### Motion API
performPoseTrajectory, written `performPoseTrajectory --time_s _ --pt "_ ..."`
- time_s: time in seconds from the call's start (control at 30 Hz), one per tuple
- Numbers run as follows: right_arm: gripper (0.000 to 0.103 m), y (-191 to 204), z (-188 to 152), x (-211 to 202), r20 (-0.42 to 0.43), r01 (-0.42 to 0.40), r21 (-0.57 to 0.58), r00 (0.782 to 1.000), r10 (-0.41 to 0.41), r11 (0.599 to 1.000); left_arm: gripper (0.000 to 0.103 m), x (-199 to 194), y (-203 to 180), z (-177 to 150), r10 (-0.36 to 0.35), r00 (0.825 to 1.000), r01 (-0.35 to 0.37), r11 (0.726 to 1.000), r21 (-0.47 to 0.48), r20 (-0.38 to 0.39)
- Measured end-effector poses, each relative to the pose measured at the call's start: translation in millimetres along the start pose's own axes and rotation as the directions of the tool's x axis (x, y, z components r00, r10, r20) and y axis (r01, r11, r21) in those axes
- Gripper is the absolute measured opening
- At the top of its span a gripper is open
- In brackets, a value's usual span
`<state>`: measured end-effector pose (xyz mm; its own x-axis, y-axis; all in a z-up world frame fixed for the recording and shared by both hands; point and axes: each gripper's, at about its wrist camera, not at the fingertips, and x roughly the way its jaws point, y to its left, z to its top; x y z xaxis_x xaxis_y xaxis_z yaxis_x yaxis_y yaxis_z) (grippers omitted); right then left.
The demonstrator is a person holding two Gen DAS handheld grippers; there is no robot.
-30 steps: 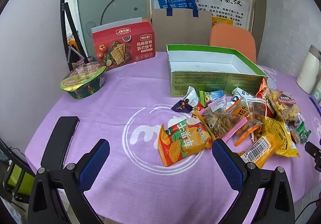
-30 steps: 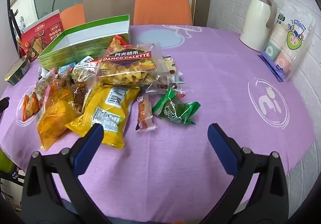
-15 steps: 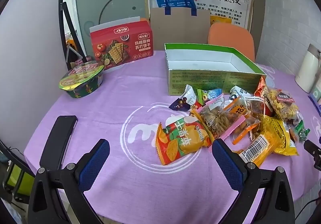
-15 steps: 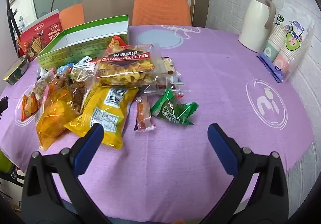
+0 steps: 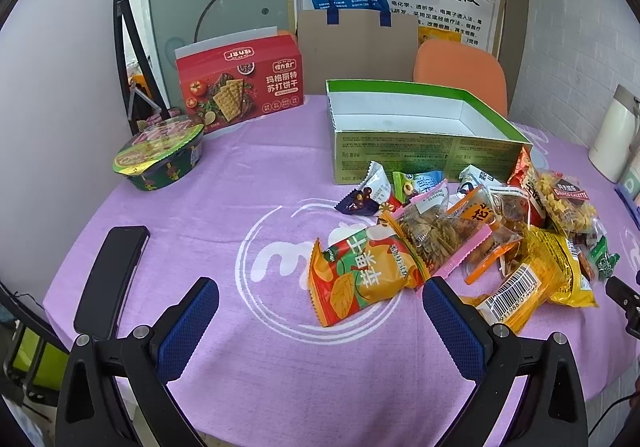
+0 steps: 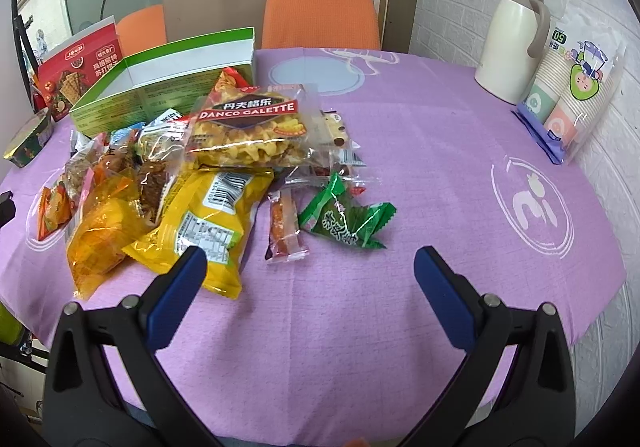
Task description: Organize snacks
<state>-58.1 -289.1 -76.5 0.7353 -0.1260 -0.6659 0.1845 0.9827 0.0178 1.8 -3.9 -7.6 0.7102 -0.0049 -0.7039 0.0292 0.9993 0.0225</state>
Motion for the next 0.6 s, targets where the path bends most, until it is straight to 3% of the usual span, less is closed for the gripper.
performPoseTrajectory --time_s 0.6 --pt "0.103 -10 -2 4 0.009 0.039 0.022 0.999 -0.039 0.999 0.103 2 -12 -1 -0.007 1.0 0.007 1.0 0.024 -0.012"
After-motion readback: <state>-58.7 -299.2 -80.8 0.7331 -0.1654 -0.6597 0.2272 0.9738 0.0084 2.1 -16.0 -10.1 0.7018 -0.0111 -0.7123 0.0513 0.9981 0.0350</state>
